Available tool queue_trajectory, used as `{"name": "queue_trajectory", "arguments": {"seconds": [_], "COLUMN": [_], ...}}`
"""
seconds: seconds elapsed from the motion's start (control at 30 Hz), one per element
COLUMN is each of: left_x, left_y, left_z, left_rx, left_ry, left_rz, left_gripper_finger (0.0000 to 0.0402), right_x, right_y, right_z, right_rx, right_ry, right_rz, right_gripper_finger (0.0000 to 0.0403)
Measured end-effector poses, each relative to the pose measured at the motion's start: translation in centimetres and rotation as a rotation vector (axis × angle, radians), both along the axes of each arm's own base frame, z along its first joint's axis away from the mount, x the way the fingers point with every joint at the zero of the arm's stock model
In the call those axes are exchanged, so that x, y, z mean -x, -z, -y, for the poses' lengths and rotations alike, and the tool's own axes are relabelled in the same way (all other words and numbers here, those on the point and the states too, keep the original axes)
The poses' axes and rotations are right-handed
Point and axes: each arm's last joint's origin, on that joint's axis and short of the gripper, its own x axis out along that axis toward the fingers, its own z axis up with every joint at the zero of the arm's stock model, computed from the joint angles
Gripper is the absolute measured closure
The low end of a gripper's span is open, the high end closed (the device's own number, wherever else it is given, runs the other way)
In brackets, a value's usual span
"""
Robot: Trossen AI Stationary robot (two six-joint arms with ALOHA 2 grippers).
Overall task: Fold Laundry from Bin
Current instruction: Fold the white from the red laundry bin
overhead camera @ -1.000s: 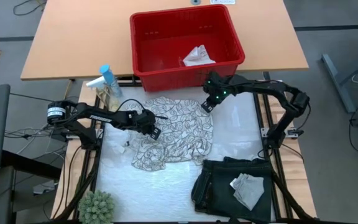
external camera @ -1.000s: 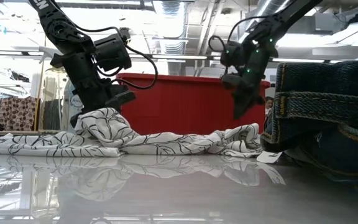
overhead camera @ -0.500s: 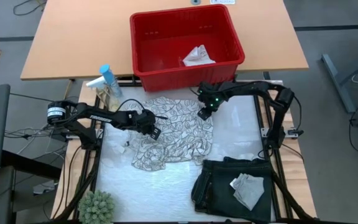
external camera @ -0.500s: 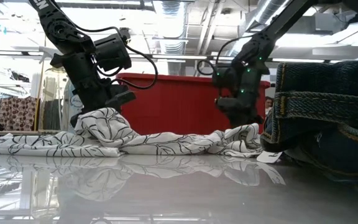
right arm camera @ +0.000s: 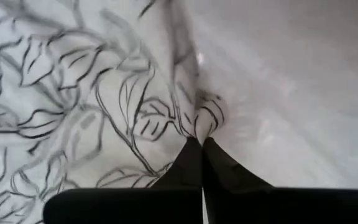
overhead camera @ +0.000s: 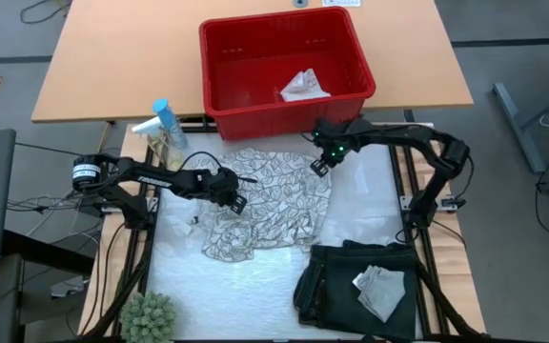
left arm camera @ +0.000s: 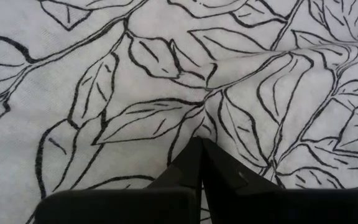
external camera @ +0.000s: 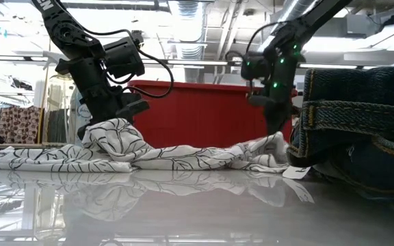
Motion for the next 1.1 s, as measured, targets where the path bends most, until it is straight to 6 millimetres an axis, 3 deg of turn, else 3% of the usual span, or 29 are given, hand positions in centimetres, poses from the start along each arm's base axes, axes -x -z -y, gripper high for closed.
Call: {"name": "queue_trajectory", "arguments": {"seconds": [0.2, 0.33, 0.5, 0.67, 0.9, 1.1], "left_x": [0.0, 0.0, 0.0, 0.0, 0.0, 0.0], "left_y": [0.0, 0.0, 0.0, 0.0, 0.0, 0.0], "left_z": [0.0, 0.0, 0.0, 0.0, 0.0, 0.0], "left_rx": [0.000, -0.004, -0.003, -0.002, -0.001, -0.001], "left_ry": [0.000, 0.008, 0.008, 0.007, 0.005, 0.006], "left_rz": [0.000, -0.002, -0.002, -0.002, -0.002, -0.002], "left_gripper_finger": [0.0401, 0.0402, 0.0401, 0.0401, 0.0401, 0.0401], "right_x": [1.0, 1.1, 2.0, 2.9, 2.9, 1.9], "right_y": [-1.7, -1.6, -1.6, -1.4, 0.3, 0.4], "right_z": [-0.3, -0.6, -0.2, 0.4, 0.1, -1.4], "right_rx": [0.080, 0.027, 0.146, 0.058, -0.015, -0.038], "right_ry": [0.044, 0.022, 0.049, 0.102, 0.173, 0.125], "right_rz": [-0.023, -0.019, -0.161, -0.151, -0.228, -0.213], "right_gripper_finger": [0.0362, 0.0313, 0.0245, 0.0201, 0.0199, 0.0239]}}
